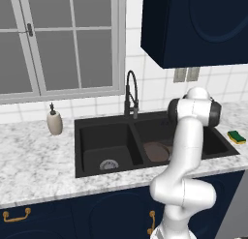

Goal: Pick the pan and sponge and place them into the sink. Then turn on the water.

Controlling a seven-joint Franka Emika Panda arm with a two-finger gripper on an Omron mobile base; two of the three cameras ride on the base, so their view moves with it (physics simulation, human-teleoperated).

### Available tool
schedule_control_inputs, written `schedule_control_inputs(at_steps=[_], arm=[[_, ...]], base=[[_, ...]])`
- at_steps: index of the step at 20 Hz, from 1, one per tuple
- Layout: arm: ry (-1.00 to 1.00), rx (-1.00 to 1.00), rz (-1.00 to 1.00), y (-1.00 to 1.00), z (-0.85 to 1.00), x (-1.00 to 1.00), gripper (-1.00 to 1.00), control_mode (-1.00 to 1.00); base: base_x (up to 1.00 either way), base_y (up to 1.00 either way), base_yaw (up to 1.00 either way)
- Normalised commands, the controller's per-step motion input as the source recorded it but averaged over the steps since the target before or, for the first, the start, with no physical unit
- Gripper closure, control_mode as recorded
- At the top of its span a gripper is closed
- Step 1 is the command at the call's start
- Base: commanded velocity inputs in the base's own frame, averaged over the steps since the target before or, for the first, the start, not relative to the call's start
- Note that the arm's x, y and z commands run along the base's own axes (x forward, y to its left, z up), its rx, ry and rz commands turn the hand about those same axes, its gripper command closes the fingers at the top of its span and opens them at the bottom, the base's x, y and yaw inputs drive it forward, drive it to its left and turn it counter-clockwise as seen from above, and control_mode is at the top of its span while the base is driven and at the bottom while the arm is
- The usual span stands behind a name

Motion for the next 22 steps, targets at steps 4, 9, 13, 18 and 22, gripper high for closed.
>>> schedule_control_inputs(at_steps=[4, 9, 13, 18, 22], arm=[[0.05, -0.12, -0.36, 0.08, 0.47, -0.20, -1.00, -1.00], [0.01, -0.10, -0.41, -0.03, 0.34, -0.14, -1.00, -1.00], [0.02, -0.04, -0.36, -0.11, 0.43, -0.19, -1.00, -1.00], [0.07, 0.00, -0.29, -0.09, 0.53, -0.07, -1.00, -1.00], [0.01, 0.00, -0.28, -0.12, 0.29, -0.07, -1.00, -1.00]], base=[[0.00, 0.00, 0.00], [0.00, 0.00, 0.00], [0.00, 0.00, 0.00], [0.00, 0.00, 0.00], [0.00, 0.00, 0.00]])
